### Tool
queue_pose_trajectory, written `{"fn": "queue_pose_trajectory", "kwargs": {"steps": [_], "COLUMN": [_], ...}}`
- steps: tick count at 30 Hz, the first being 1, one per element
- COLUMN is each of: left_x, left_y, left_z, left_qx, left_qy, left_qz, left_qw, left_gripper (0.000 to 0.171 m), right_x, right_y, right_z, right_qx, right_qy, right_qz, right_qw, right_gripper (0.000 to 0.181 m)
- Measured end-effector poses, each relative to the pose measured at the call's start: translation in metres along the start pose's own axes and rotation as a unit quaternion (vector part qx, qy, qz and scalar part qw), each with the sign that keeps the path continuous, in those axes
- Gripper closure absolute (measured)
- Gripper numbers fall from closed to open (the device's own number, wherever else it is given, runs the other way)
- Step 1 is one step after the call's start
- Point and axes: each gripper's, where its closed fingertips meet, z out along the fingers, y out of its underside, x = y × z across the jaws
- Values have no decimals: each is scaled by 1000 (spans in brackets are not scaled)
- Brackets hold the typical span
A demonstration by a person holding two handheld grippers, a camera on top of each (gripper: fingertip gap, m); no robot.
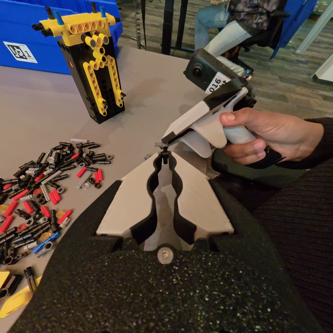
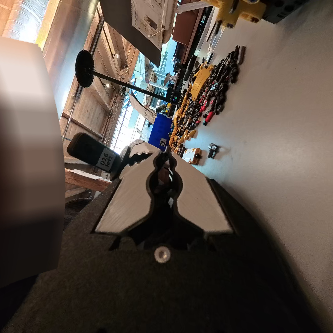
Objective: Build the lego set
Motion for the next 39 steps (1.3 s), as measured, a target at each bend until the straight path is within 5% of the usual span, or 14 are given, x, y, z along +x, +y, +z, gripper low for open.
{"fn": "queue_pose_trajectory", "kwargs": {"steps": [4, 10, 14, 18, 26, 28, 39], "left_x": [4, 26, 28, 19, 21, 17, 19], "left_y": [6, 49, 50, 41, -10, -19, -8], "left_z": [5, 16, 15, 13, -1, -5, -3], "left_qx": [-24, -159, -158, -130, 29, 59, 28], "left_qy": [12, 61, 60, 35, 70, 60, 37], "left_qz": [-2, 4, 24, 21, -40, -44, -2], "left_qw": [1000, 985, 985, 991, 996, 996, 999], "left_gripper": [166, 165, 164, 142, 145, 159, 170], "right_x": [4, 25, 29, 19, -31, -34, -25], "right_y": [2, 15, 17, 17, 9, 10, 18], "right_z": [-4, -22, -26, -21, -2, -1, -7], "right_qx": [-19, -94, -111, -96, -18, -17, -101], "right_qy": [49, 183, 227, 190, -35, -62, 10], "right_qz": [-73, -210, -273, -256, -111, -90, -167], "right_qw": [996, 956, 928, 943, 993, 994, 981], "right_gripper": [175, 175, 175, 175, 174, 175, 174]}}
